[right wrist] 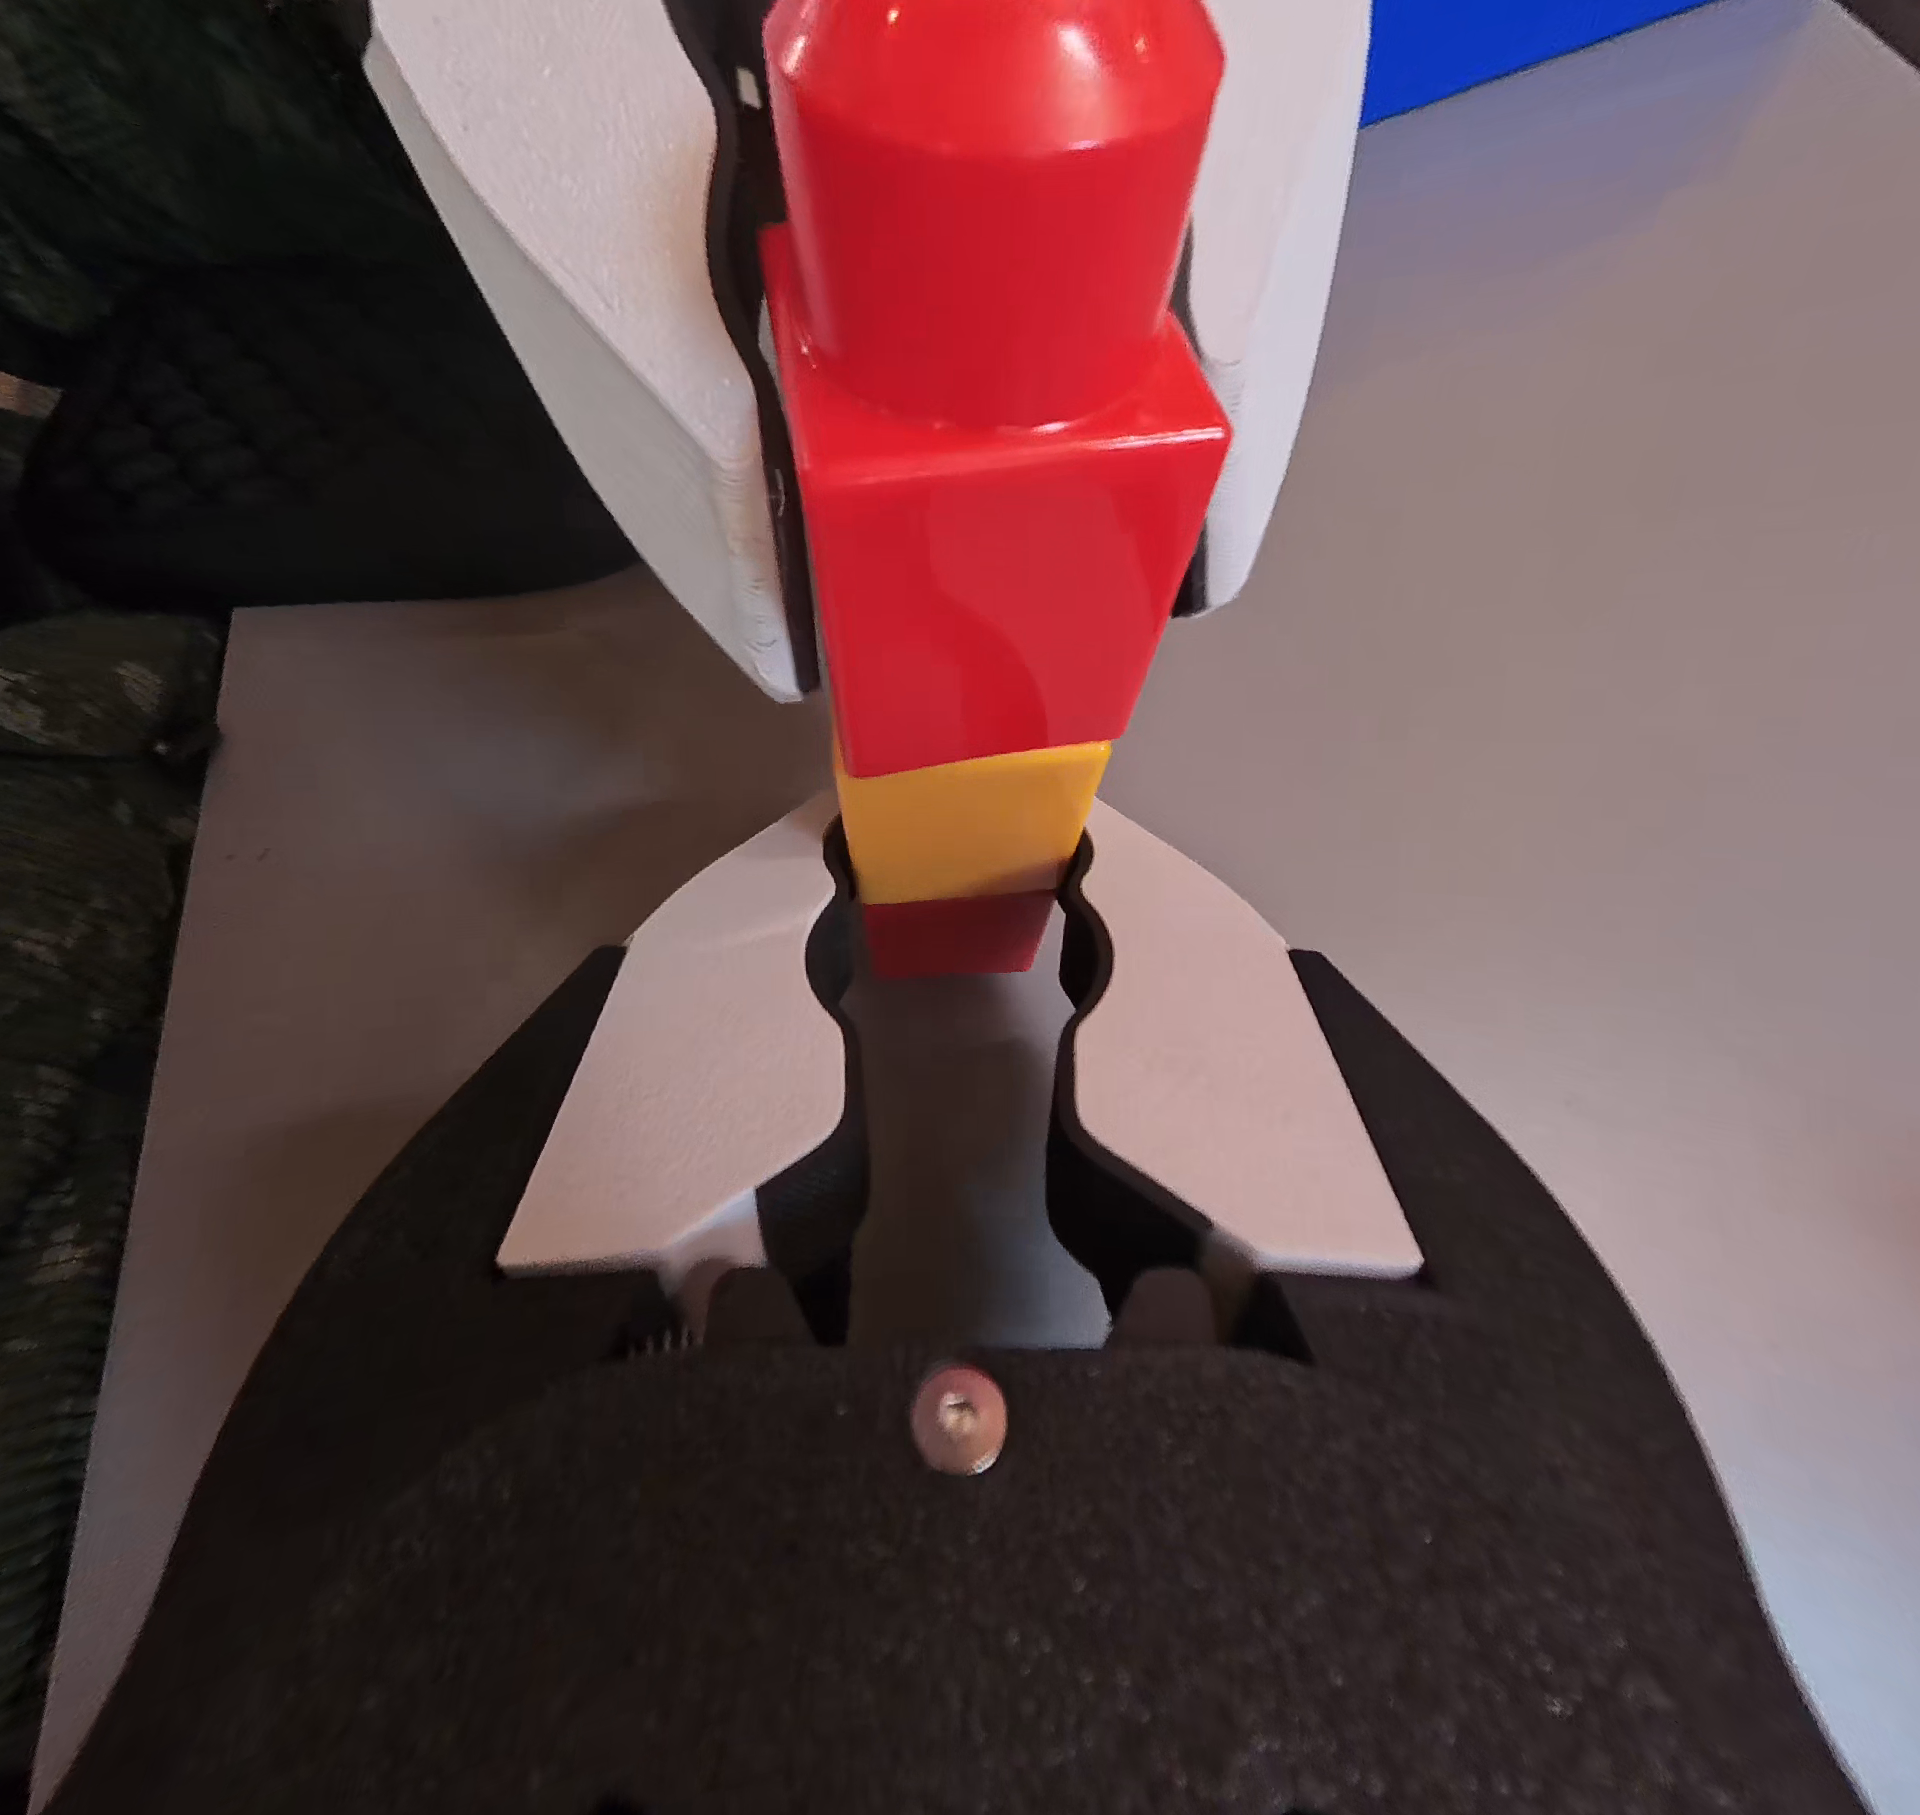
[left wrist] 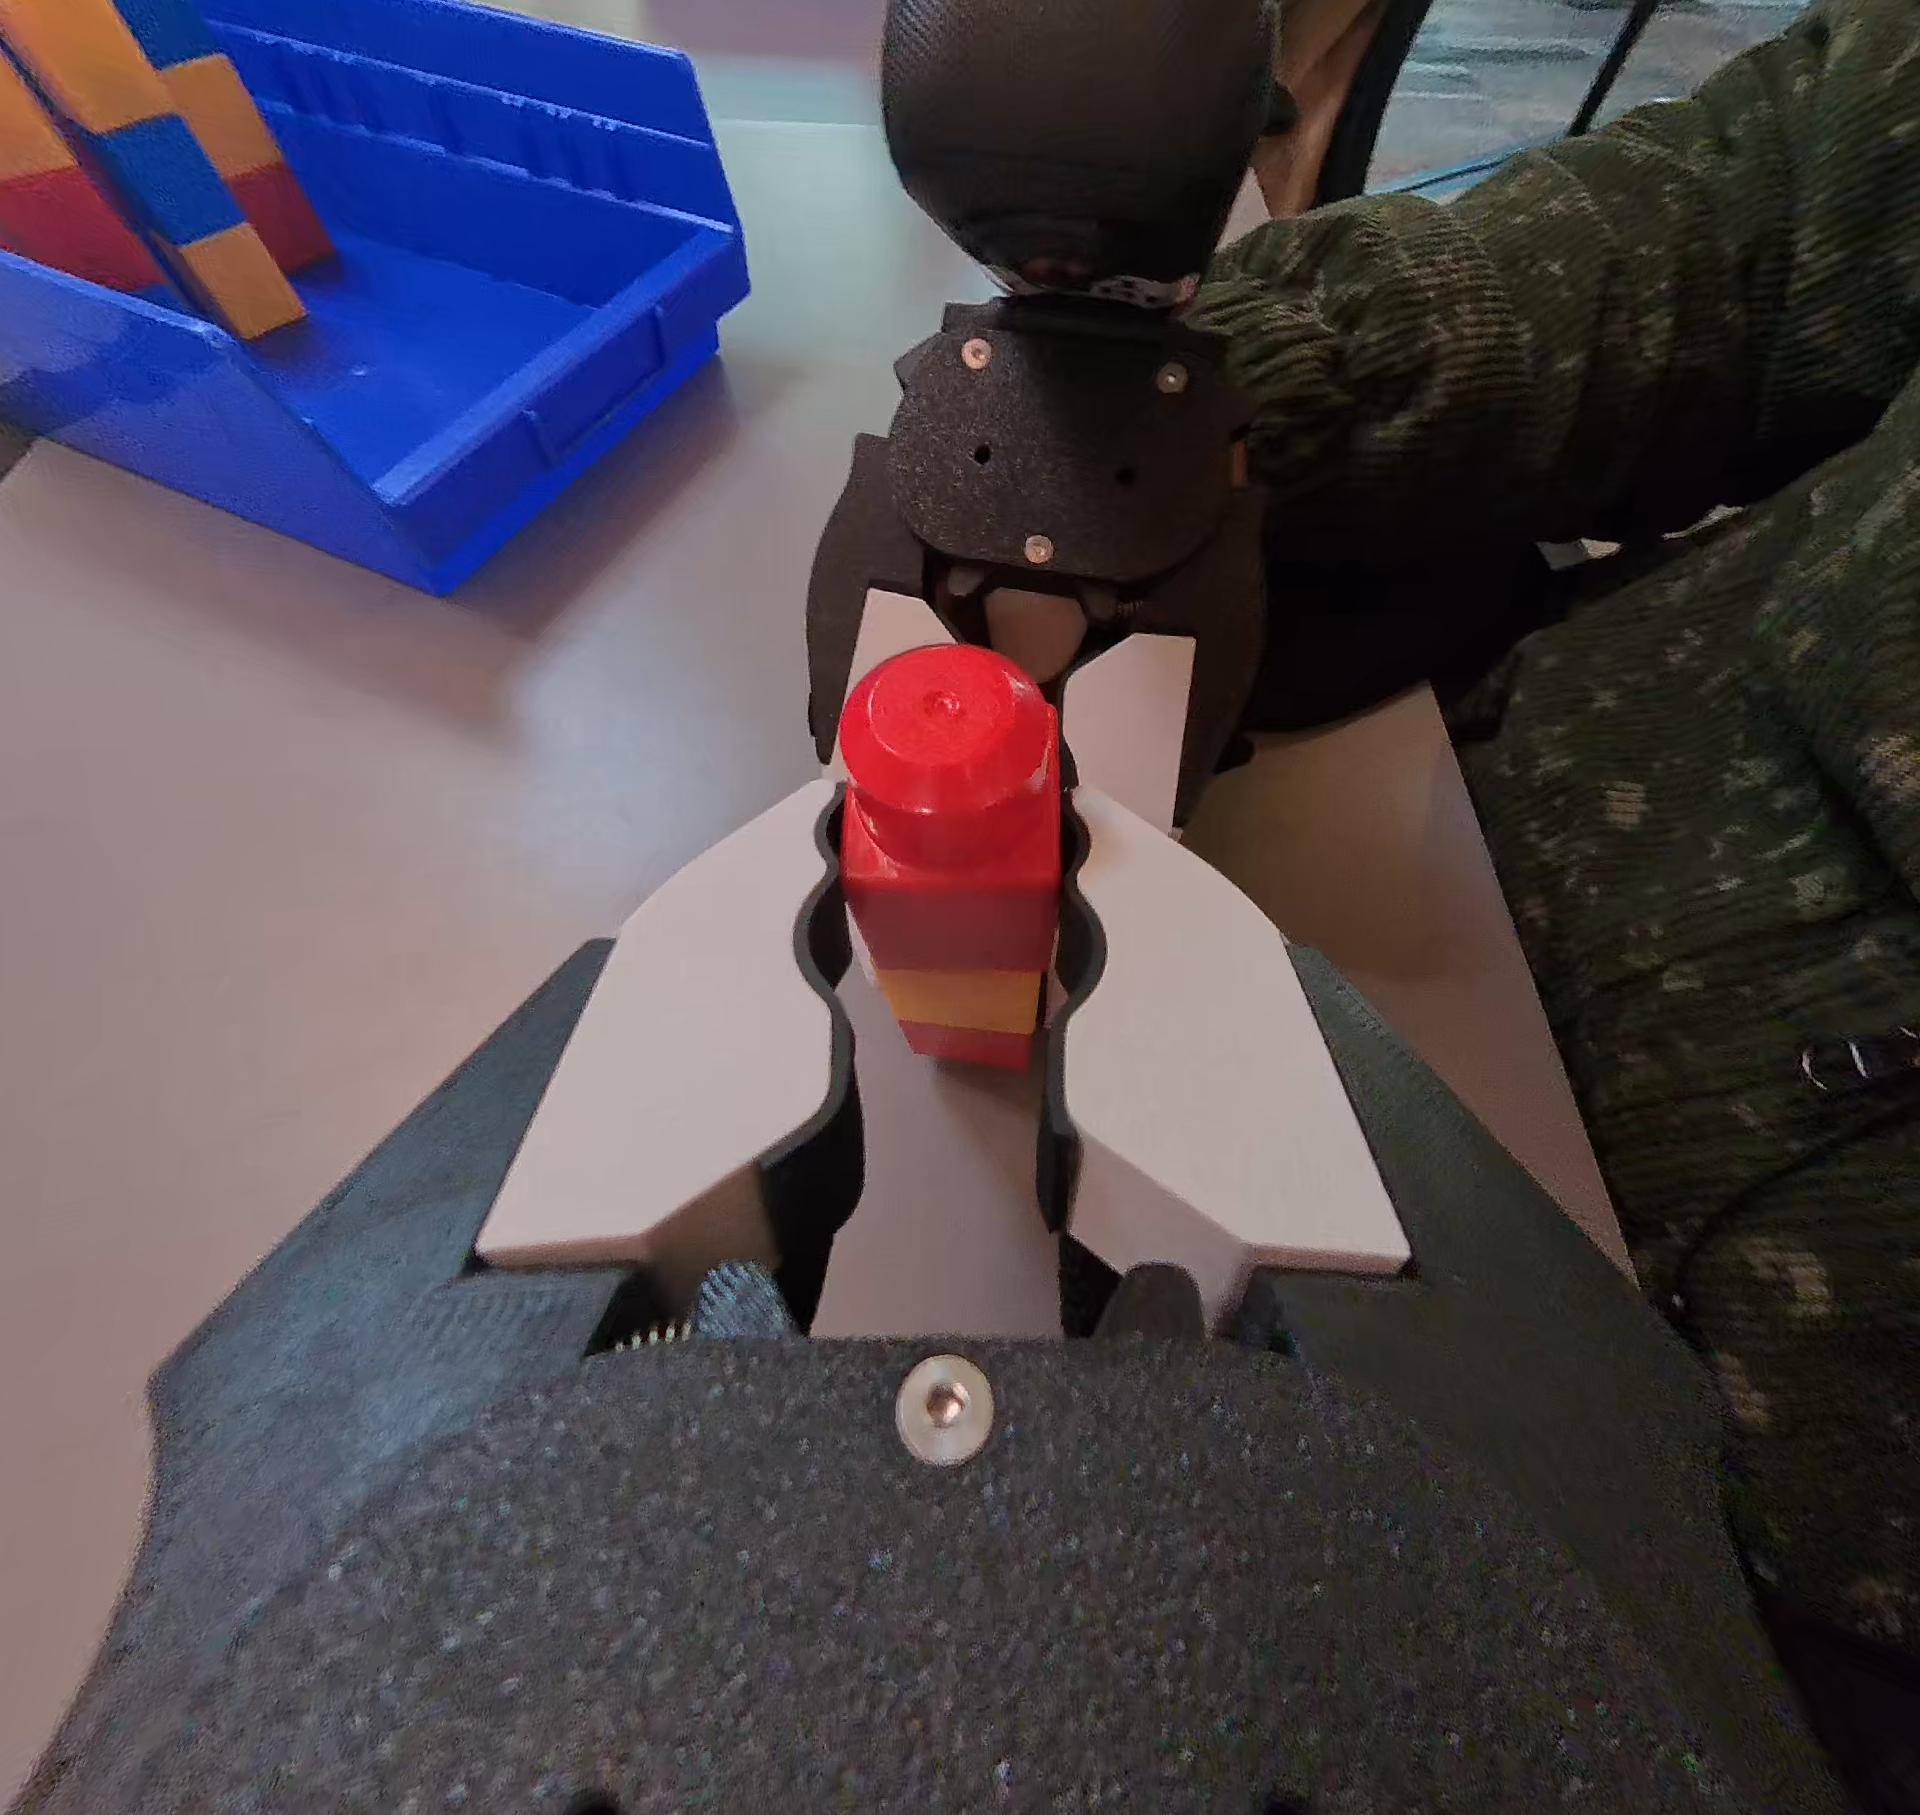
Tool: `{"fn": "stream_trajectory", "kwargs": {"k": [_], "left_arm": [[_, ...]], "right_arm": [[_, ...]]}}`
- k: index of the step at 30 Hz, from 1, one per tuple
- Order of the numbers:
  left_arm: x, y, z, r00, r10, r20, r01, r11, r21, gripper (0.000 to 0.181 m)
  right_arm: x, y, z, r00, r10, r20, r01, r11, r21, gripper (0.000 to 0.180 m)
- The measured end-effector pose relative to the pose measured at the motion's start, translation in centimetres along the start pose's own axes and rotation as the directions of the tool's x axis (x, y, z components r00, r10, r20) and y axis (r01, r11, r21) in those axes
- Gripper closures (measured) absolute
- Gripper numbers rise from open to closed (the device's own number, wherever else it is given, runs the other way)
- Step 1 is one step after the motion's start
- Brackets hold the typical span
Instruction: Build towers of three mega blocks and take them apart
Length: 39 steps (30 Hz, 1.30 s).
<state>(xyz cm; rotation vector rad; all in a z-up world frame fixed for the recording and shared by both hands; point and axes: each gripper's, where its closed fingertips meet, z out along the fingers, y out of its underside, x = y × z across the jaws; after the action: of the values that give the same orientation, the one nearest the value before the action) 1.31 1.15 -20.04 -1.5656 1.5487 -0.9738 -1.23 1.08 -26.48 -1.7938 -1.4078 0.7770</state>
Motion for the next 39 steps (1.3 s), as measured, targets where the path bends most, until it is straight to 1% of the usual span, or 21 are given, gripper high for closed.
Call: {"fn": "stream_trajectory", "kwargs": {"k": [6,12,16,19,21,23,26,39], "left_arm": [[1.0,0.1,-0.4,0.997,0.011,-0.073,-0.011,1.0,-0.002,0.144],[1.1,-0.1,-0.5,0.997,0.01,-0.082,-0.008,1.0,0.02,0.144],[0.1,-0.7,-0.9,0.999,-0.019,-0.047,0.022,0.998,0.06,0.144],[-0.1,-0.1,-0.5,0.999,-0.012,-0.04,0.013,0.999,0.035,0.144],[0.1,-0.1,-0.1,0.999,-0.003,-0.045,0.005,0.999,0.039,0.144],[0.4,-0.4,-0.3,0.998,0.013,-0.059,-0.01,0.998,0.06,0.144],[0.7,-1.0,-0.9,0.996,0.007,-0.091,0.002,0.995,0.098,0.144],[1.7,-0.9,-1.1,0.989,0.055,-0.138,-0.039,0.993,0.115,0.144]], "right_arm": [[-1.2,-0.2,0.0,0.998,-0.016,0.063,0.015,1.0,0.009,0.143],[-1.4,-0.4,0.0,0.997,-0.023,0.072,0.022,1.0,0.018,0.143],[-0.5,-1.2,-0.4,1.0,0.0,0.028,-0.002,0.997,0.075,0.142],[0.2,-2.7,-1.3,1.0,0.015,-0.002,-0.014,0.987,0.162,0.134],[0.1,-2.7,-1.6,1.0,-0.006,-0.011,0.008,0.987,0.16,0.143],[-0.1,-2.8,-1.8,0.999,-0.029,-0.019,0.032,0.987,0.159,0.143],[-0.5,-3.7,-2.6,1.0,-0.027,0.013,0.024,0.977,0.212,0.143],[-1.4,-3.8,-2.6,0.997,-0.05,0.059,0.035,0.974,0.225,0.143]]}}
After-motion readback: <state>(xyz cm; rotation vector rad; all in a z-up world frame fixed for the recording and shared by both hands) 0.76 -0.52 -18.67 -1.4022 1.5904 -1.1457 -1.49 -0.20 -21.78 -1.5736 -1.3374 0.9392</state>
